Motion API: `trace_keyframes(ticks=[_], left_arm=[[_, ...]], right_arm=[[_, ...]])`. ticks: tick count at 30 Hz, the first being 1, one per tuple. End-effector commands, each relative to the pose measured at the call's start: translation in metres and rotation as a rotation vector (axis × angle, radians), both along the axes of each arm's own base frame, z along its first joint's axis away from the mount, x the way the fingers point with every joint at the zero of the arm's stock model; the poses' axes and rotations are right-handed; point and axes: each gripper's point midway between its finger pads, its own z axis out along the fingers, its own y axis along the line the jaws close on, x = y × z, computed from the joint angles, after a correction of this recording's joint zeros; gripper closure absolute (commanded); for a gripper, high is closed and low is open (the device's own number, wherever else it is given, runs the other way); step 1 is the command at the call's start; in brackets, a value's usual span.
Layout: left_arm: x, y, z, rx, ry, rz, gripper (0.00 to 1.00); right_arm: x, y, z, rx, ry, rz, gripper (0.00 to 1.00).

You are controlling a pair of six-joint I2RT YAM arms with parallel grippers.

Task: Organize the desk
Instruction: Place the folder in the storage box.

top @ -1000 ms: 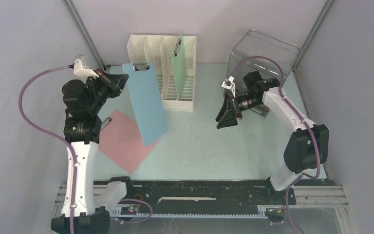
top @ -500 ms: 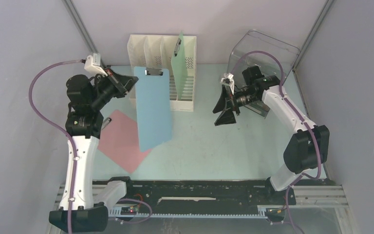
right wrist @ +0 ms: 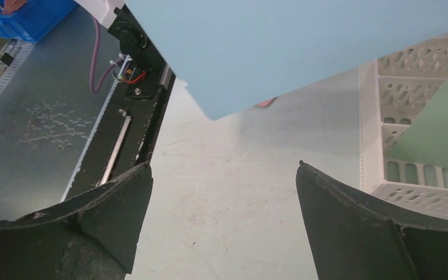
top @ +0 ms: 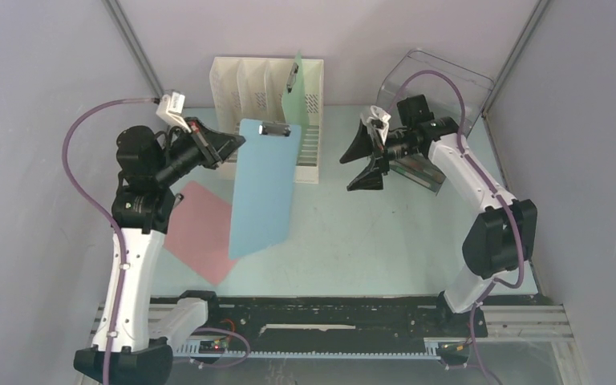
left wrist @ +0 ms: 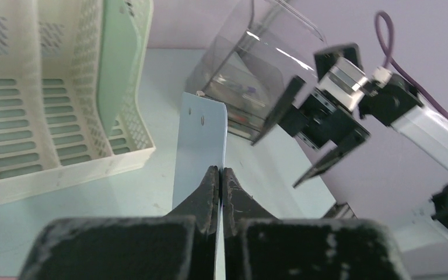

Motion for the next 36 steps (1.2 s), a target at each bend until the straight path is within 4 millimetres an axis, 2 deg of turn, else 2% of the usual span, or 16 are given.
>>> trace_keyframes(ticks=[1, 5, 12, 17, 26, 31, 36], left_arm=[[-0.013, -0.023, 0.006, 0.018, -0.055, -0.118, 1.0], [-0.017, -0.042, 0.0, 0.035, -0.048, -0.19, 1.0], [-0.022, -0.064, -0.006, 0.054, -0.042, -0.28, 1.0], [-0.024, -0.074, -0.01, 0.062, -0.036, -0.326, 1.0], [-0.031, -0.086, -0.012, 0.073, -0.031, -0.377, 1.0], [-0.03, -0.087, -0.013, 0.078, -0.029, -0.381, 1.0], [-0.029, -0.087, -0.015, 0.086, -0.03, -0.381, 1.0]], right_arm=[[0.021, 0.011, 0.015, 0.038, -0.11, 0.019, 0.0], [0.04, 0.016, 0.02, 0.03, -0.155, 0.014, 0.0], [0.055, 0.014, 0.018, -0.035, -0.254, 0.018, 0.0], [0.055, 0.019, -0.003, -0.105, -0.24, 0.027, 0.0], [0.058, 0.026, -0.009, -0.13, -0.205, 0.041, 0.03], [0.031, 0.027, -0.024, -0.161, -0.176, 0.148, 0.21], [0.016, 0.021, -0.025, -0.139, -0.188, 0.21, 0.49]])
